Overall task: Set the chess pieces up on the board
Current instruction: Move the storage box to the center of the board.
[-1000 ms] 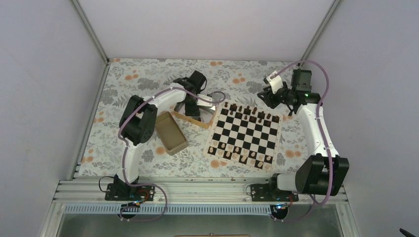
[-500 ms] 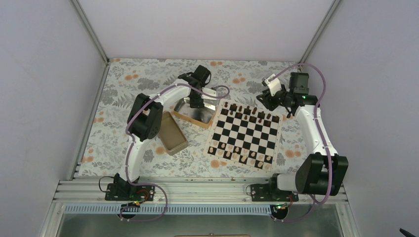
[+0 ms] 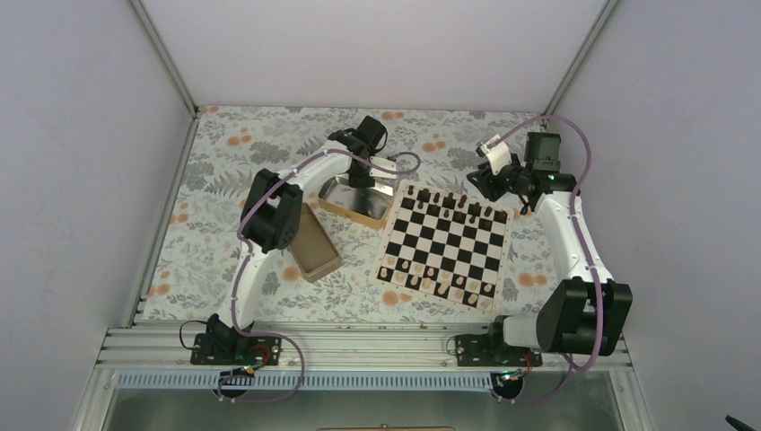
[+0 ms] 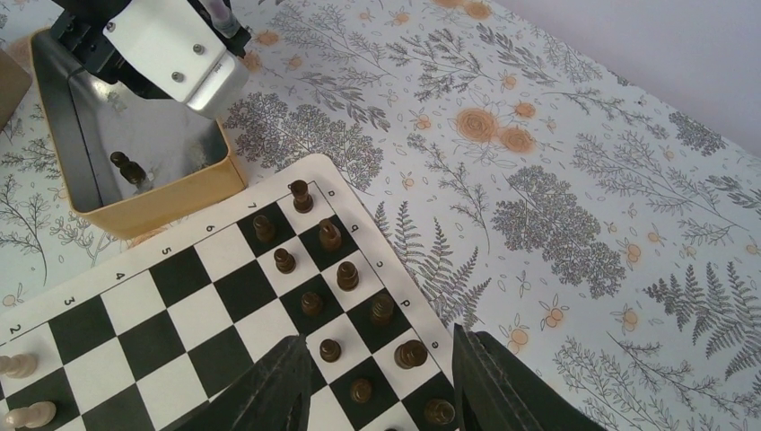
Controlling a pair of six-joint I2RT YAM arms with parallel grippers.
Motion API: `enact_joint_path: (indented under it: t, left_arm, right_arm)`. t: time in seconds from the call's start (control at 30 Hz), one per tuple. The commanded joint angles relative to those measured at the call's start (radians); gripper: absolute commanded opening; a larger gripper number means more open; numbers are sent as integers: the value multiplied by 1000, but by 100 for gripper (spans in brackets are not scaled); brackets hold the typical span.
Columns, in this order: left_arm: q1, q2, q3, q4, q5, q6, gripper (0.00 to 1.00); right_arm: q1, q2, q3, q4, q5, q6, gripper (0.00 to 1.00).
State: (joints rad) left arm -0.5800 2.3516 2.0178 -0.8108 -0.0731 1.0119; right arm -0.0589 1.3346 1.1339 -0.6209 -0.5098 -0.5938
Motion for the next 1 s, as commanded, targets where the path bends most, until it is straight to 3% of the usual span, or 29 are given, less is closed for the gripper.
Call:
enact_joint_path:
  t: [0.0,0.53,0.97]
  left_arm:
    - [13,3,-1,-19,5,-13,50]
    - [117,47,36,-84,-79,-119,27]
    - [220,19,-41,-120,-164,-160,31]
  right_arm:
    - [10,-4,-11,22,5,19,43]
    - [19,1,-5,16,6,22,43]
    - [30,9,0,7,8,23,43]
